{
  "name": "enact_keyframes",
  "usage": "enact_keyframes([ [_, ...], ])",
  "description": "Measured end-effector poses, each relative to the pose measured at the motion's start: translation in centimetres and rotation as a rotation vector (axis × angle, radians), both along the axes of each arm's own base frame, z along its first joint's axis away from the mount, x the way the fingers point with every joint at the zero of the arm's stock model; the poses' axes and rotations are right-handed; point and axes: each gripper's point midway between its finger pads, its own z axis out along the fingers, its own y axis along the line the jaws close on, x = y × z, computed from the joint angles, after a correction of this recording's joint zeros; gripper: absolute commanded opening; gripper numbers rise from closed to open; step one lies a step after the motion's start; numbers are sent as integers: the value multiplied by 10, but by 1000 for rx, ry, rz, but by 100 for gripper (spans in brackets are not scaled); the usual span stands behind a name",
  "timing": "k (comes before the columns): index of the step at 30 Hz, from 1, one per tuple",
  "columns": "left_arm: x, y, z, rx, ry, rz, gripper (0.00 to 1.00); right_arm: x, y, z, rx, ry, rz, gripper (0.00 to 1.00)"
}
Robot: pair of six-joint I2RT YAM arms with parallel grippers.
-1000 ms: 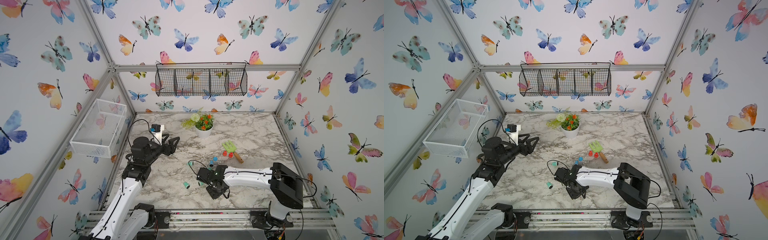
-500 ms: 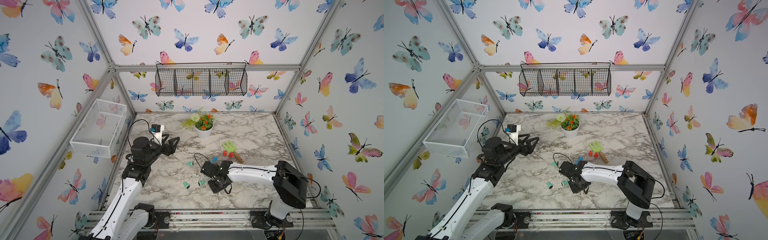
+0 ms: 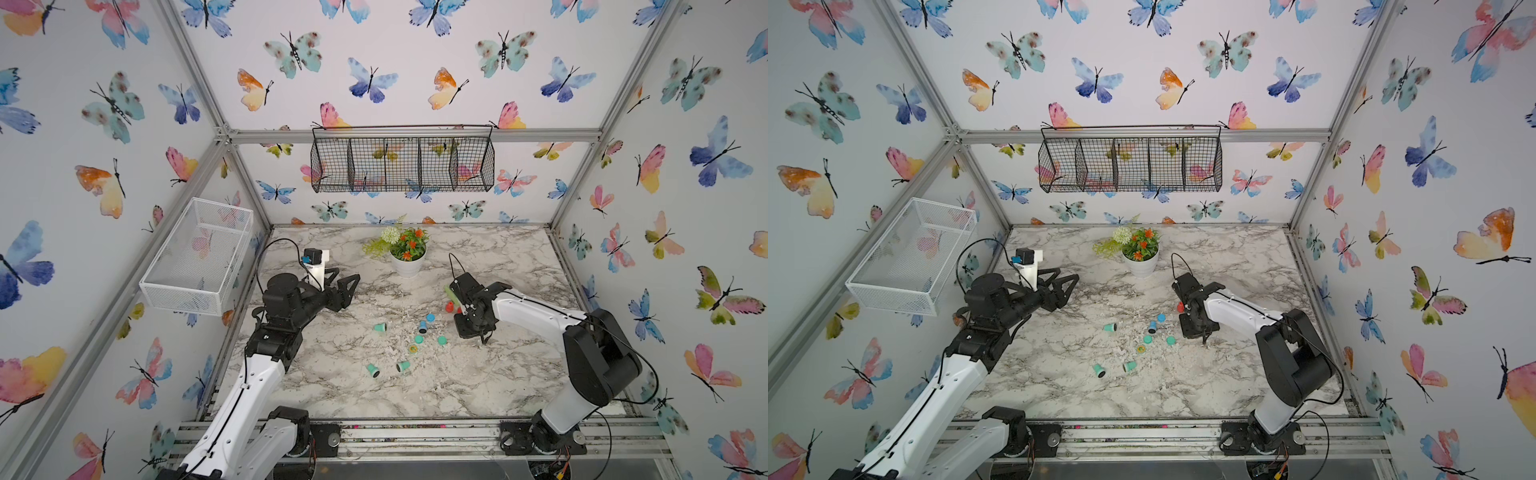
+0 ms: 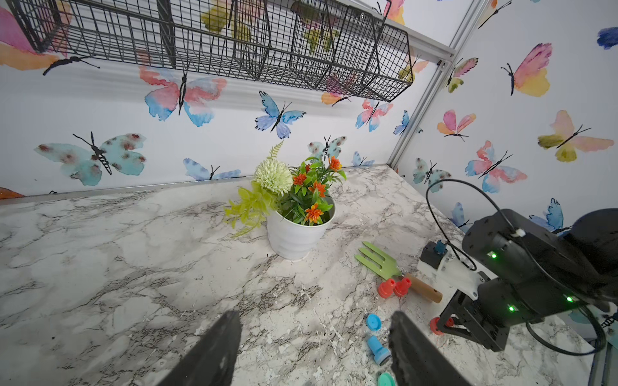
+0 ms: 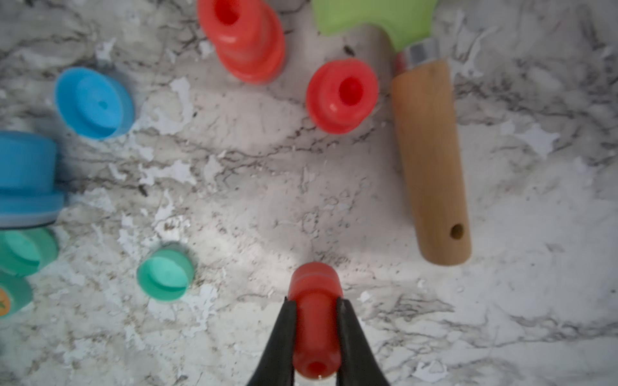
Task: Close the stamp cap
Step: Place the stamp at the center of the board, then pick up the stamp from the center of the board.
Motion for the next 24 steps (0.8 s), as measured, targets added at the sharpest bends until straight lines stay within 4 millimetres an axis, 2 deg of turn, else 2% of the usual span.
enact_keyframes([
  [2,1,0,-1,1,4,0,72,8,-5,-6,-9,3,2,13],
  [6,1,0,-1,1,4,0,72,16,-8,-9,-6,1,10,36],
  [9,1,0,-1,1,4,1,72,20,-5,-5,4,-8,16,43],
  [15,1,1,-2,1,7,3,72,34,3,15,35,-57,19,49],
  [19,1,1,-2,1,6,2,72,40,9,37,62,-96,20,48],
  [22,2,1,-2,1,7,3,72,41,21,54,96,-131,37,46],
  [24,2,1,-2,1,7,3,72,38,39,63,122,-144,69,45],
])
